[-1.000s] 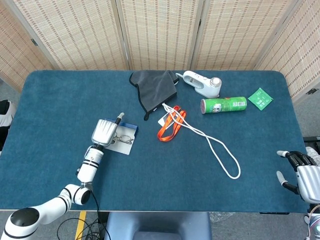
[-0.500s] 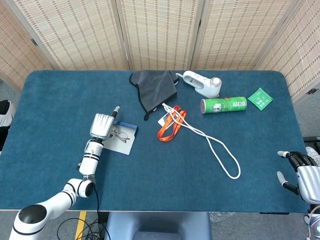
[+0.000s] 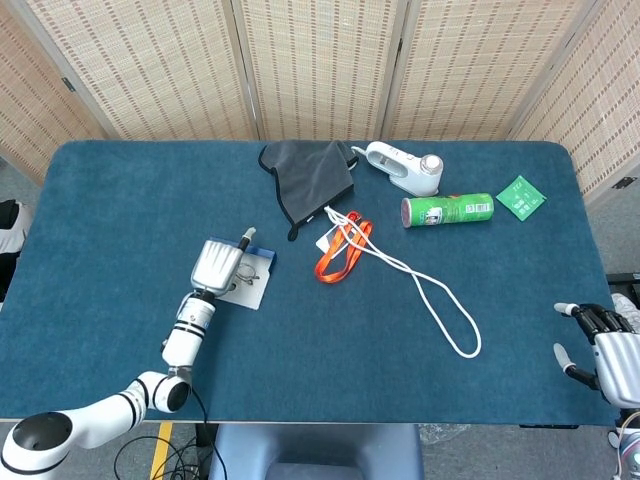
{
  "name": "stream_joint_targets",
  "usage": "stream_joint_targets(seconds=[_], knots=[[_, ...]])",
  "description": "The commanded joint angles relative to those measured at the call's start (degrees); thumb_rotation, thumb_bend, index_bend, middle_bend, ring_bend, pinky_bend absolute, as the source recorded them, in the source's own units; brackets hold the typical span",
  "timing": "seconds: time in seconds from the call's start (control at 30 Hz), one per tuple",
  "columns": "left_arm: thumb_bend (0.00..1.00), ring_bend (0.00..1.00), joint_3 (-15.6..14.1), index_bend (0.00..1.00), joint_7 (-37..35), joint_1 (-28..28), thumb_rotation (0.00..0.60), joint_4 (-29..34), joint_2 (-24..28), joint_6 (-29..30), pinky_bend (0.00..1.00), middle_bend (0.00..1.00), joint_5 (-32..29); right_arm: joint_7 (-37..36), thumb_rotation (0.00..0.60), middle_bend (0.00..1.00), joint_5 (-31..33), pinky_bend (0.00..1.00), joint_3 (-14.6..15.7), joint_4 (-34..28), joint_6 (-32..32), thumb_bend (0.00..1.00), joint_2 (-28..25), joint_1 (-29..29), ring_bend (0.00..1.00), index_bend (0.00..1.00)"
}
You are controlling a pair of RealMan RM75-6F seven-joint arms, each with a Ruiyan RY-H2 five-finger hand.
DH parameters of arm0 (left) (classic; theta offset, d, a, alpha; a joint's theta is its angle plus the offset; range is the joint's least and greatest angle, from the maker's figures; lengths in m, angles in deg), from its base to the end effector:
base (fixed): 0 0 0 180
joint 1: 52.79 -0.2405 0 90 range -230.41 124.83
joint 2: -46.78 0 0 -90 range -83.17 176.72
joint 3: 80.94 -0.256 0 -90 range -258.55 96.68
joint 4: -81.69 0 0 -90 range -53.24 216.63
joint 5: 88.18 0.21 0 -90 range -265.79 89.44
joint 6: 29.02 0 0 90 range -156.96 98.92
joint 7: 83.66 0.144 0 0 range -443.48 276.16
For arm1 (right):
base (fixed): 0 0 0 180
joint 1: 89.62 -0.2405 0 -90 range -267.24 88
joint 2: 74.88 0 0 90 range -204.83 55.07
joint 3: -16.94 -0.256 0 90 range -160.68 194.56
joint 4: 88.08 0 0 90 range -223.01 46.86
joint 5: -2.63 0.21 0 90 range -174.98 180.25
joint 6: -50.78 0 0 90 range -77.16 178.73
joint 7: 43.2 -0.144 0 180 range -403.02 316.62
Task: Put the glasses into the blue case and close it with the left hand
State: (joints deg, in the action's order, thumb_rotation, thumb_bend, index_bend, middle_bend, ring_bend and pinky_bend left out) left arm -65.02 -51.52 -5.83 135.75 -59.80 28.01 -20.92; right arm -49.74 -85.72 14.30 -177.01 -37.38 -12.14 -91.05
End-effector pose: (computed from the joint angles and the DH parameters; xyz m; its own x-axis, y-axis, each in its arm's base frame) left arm -0.1506 0.4011 -0.0523 0.6959 -0.0141 0.7180 0.6840 -0.2917 -0.6687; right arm -0.3260 -0.1618 0.1769 0.3698 0.0265 0.9287 -0.9291 0.0047 0.3698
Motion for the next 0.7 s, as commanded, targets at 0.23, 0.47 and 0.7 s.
stream_joint_targets(seconds=[0.23, 0.47, 0.7], knots=[[0.20, 0.95, 2.80, 0.12, 1.93, 3.90, 0.600, -5.28, -2.89, -3.18, 1.00, 0.95, -4.21, -0.18, 0.600, 0.34, 0.39, 0.26, 0.06, 0.07, -0.45, 0.35, -0.27, 0.58, 0.26, 0.26], [0.20, 0.95, 4.12, 0.12, 1.26, 5.87, 0.600, -11.29, -4.48, -4.70, 1.00, 0.94, -6.12, -0.51, 0.600, 0.34, 0.52, 0.26, 0.03, 0.29, -0.60, 0.35, -0.27, 0.80, 0.26, 0.26], [0.20, 0.95, 4.41, 0.12, -0.44, 6.55, 0.600, -14.82, -5.51, -4.85, 1.00, 0.95, -6.66, -0.62, 0.600, 0.34, 0.30, 0.26, -0.07, 0.27, -0.78, 0.35, -0.36, 0.80, 0.26, 0.26]])
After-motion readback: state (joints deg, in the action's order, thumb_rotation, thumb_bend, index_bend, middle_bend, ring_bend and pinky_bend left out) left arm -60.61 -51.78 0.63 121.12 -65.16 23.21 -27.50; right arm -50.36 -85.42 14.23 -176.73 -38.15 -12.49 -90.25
